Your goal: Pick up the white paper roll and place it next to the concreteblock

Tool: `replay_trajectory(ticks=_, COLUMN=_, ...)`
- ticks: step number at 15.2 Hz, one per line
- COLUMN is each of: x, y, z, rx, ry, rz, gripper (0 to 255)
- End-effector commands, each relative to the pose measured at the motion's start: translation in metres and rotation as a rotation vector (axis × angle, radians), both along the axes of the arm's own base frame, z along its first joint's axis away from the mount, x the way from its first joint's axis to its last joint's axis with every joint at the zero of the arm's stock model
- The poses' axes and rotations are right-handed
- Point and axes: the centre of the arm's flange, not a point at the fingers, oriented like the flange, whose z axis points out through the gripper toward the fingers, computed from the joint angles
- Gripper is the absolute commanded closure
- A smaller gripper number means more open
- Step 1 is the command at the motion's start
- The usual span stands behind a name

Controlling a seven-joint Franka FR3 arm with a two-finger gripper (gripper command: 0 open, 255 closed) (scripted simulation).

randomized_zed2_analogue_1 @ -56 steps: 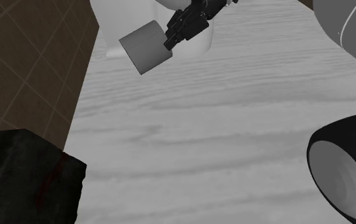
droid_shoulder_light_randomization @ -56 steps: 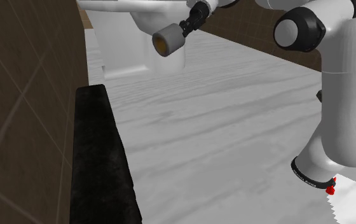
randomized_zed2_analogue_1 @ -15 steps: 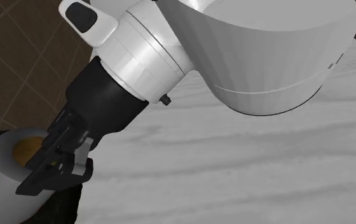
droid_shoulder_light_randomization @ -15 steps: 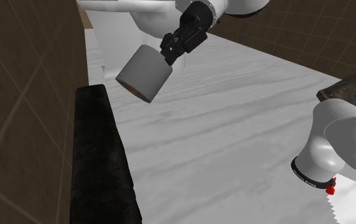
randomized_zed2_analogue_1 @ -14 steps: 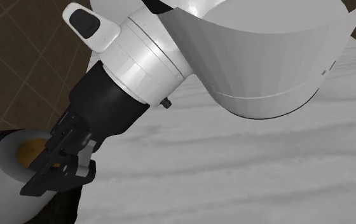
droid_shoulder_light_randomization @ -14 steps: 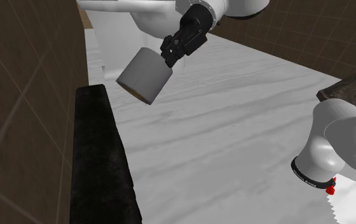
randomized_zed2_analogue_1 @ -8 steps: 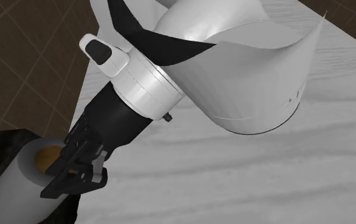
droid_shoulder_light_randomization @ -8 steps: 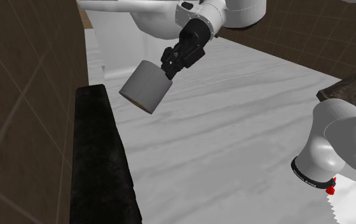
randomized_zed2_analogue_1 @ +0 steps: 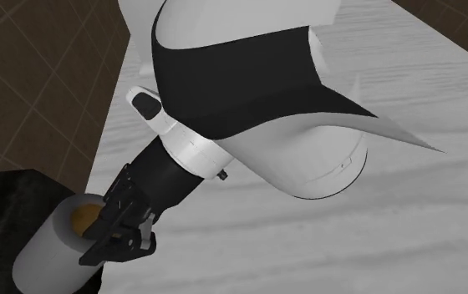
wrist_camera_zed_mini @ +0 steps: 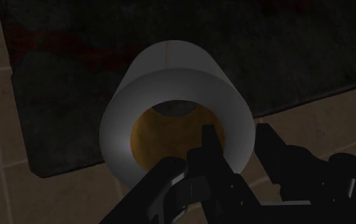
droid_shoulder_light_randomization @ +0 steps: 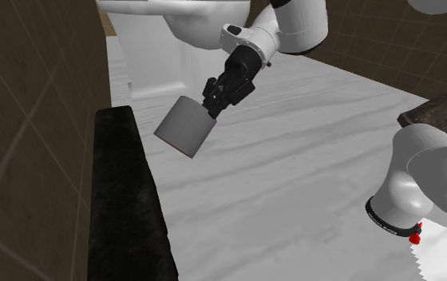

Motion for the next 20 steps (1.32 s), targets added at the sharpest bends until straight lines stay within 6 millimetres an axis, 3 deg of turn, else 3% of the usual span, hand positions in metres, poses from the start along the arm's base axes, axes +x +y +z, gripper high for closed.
replay_trajectory(ticks=1, x=0.000, y=0.000, z=-0.009, rx=0.001, ry=-0.001, rz=0.000, gripper=255)
replay_trajectory(ticks=20, x=0.000, y=0.000, z=-0.110, rx=0.001, ry=-0.001, rz=0.000, gripper=255)
